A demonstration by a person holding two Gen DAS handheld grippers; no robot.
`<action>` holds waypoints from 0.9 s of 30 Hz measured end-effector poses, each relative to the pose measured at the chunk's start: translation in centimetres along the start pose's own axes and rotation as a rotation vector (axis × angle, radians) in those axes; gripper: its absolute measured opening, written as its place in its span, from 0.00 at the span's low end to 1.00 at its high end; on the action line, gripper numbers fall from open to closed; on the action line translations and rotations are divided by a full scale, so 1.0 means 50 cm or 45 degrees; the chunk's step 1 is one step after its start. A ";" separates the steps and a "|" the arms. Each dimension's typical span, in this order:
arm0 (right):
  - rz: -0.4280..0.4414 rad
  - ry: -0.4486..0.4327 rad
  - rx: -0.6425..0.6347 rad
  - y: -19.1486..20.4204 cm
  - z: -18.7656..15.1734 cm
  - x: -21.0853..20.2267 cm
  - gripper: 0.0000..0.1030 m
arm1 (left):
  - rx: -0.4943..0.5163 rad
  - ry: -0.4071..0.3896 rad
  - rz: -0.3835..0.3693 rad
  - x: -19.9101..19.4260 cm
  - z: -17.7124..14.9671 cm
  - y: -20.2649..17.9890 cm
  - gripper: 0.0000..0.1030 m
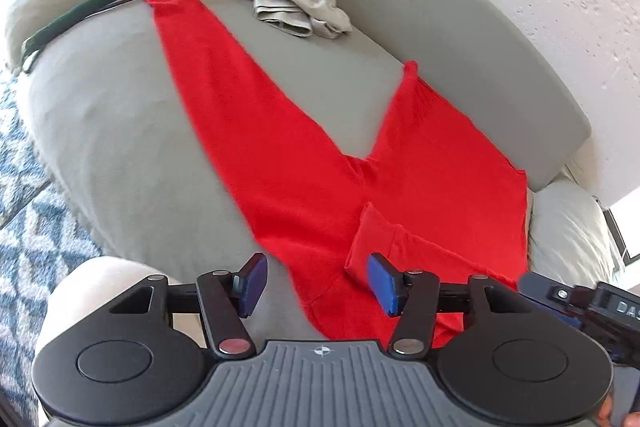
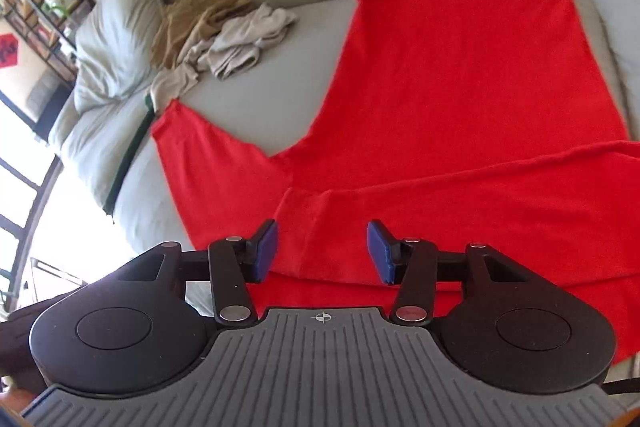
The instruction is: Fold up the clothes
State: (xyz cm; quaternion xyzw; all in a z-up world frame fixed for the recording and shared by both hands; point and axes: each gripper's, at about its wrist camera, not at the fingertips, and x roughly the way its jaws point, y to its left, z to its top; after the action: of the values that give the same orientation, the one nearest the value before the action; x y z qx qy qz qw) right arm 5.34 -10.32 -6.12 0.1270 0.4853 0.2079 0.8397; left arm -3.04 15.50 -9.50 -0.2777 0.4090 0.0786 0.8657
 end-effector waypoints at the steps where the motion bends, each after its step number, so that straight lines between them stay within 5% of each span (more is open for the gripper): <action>1: -0.014 -0.005 0.032 -0.020 0.003 -0.022 0.55 | 0.040 -0.002 -0.015 0.014 0.005 -0.012 0.47; 6: -0.017 -0.055 0.242 -0.134 -0.023 -0.104 0.55 | 0.146 0.088 -0.057 0.113 0.043 -0.054 0.43; 10: -0.018 -0.079 0.447 -0.219 -0.063 -0.138 0.56 | 0.246 0.159 -0.001 0.174 0.056 -0.082 0.39; 17: -0.021 -0.095 0.560 -0.285 -0.093 -0.153 0.56 | 0.346 0.209 0.052 0.218 0.055 -0.106 0.29; 21: -0.017 -0.109 0.599 -0.304 -0.096 -0.155 0.56 | 0.493 0.130 0.054 0.197 0.037 -0.141 0.01; 24: -0.055 -0.114 0.628 -0.320 -0.099 -0.156 0.56 | 0.649 0.003 0.010 0.152 0.019 -0.183 0.01; 27: -0.099 -0.115 0.668 -0.340 -0.105 -0.156 0.56 | 0.659 -0.070 -0.068 0.109 0.024 -0.202 0.01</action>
State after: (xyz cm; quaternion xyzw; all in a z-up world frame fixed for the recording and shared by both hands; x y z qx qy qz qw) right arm 1.17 -28.92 -9.83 0.3306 0.4892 0.0369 0.8063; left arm 5.00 7.26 -8.78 -0.0553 0.3841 -0.0442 0.9206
